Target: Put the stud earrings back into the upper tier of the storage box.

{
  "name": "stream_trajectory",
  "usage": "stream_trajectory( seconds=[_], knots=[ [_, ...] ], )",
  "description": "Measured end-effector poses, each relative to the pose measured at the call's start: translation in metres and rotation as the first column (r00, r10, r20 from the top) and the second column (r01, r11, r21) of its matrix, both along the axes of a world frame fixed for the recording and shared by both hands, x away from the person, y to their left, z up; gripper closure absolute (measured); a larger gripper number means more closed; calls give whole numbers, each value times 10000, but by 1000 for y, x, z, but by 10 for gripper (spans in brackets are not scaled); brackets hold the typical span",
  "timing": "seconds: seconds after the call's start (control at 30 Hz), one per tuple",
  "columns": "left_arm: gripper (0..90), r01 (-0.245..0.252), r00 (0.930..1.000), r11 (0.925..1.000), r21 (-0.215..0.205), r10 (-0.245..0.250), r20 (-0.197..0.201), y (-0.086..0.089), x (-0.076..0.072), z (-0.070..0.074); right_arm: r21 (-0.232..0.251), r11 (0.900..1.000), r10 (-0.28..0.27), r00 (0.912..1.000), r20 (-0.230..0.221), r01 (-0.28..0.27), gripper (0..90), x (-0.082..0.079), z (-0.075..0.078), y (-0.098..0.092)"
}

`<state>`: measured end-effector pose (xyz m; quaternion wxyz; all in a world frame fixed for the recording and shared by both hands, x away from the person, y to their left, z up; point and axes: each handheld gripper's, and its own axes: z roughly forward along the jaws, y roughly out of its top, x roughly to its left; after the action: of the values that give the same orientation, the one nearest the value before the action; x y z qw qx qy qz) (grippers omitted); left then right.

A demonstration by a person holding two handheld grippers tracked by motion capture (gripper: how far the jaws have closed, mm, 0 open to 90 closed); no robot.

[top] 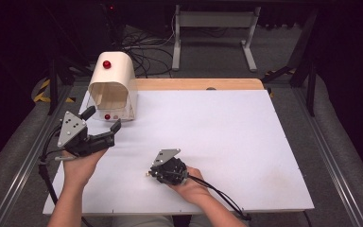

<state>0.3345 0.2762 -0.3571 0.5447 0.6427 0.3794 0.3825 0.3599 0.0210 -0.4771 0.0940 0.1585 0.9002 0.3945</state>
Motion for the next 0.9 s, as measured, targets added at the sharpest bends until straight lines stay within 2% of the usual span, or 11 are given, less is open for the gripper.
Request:
stream_trajectory(
  seconds=[0.23, 0.4, 0.9],
  knots=[
    [98, 7, 10000, 10000, 2, -7, 25, 0, 0, 0, 383, 9992, -115, 9999, 33, 114, 824, 0, 5, -2],
    [98, -5, 10000, 10000, -21, 5, 20, 1, 0, 1, 876, 9961, -155, 9996, 233, 134, 826, -2, 12, -4],
    [98, -9, 10000, 10000, -65, 9, 40, 2, 0, 1, 1665, 9858, -339, 9969, 707, 217, 827, -5, 34, -5]
  ],
)
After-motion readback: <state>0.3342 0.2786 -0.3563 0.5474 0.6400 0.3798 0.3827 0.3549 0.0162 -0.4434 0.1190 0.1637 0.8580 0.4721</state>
